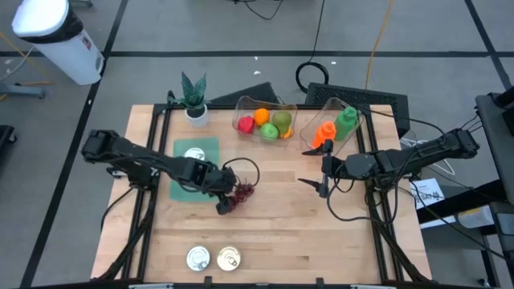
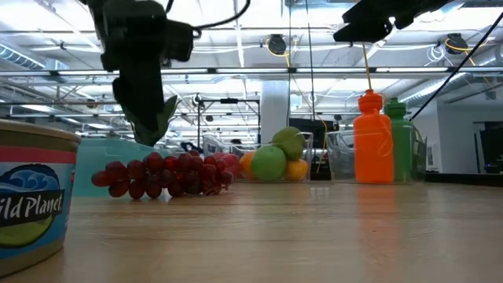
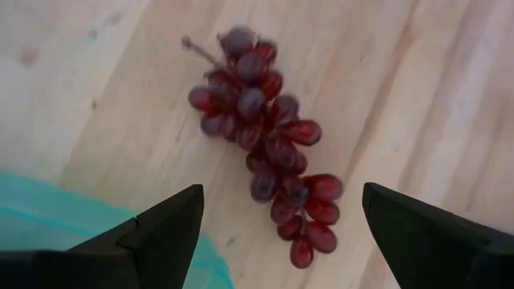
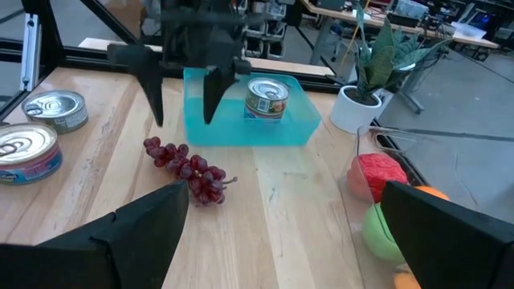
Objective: Pick & Place Food Item
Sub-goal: Put the purple grapes into the left transparent bin
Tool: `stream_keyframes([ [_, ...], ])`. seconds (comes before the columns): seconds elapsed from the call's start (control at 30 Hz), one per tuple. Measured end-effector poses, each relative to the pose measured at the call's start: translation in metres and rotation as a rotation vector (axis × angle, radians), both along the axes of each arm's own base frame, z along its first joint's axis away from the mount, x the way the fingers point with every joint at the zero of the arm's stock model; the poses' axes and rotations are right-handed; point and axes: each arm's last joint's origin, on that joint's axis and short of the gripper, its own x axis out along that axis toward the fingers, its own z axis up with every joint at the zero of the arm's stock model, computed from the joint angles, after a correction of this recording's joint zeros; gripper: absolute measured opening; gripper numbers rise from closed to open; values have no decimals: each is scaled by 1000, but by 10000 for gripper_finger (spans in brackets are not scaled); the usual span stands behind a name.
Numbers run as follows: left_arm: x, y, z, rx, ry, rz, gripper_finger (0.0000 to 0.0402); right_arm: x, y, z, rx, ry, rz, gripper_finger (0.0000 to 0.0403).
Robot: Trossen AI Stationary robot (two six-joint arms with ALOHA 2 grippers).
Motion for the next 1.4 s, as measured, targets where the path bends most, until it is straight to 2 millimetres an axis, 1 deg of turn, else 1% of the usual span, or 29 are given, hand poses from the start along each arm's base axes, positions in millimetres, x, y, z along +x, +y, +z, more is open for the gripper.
stream_keyframes([
  [0.17,8,-1,-15,12,37,5,349,0,0,0,0,1,0,394],
  [0.33,20,-1,-33,14,45,10,349,0,0,0,0,1,0,394],
  [0.5,29,-3,-52,21,81,-27,349,0,0,-1,2,0,-1,394],
  [0.6,31,-2,-67,69,147,-31,349,-1,0,-9,5,12,-2,394],
  [0.7,34,2,-77,79,174,-17,349,0,0,-16,-13,8,4,394],
  [0.9,38,4,-80,101,142,-41,348,1,0,-13,-33,-33,13,394],
  [0.97,39,3,-79,104,131,-50,342,1,0,-13,-33,-32,13,394],
  [1.07,39,2,-80,107,129,-57,316,1,0,-13,-33,-35,13,394],
  [1.27,38,3,-83,84,143,-23,227,1,0,-13,-33,-35,13,394],
  [1.4,38,3,-83,83,143,-21,177,1,0,-13,-35,-35,13,394],
])
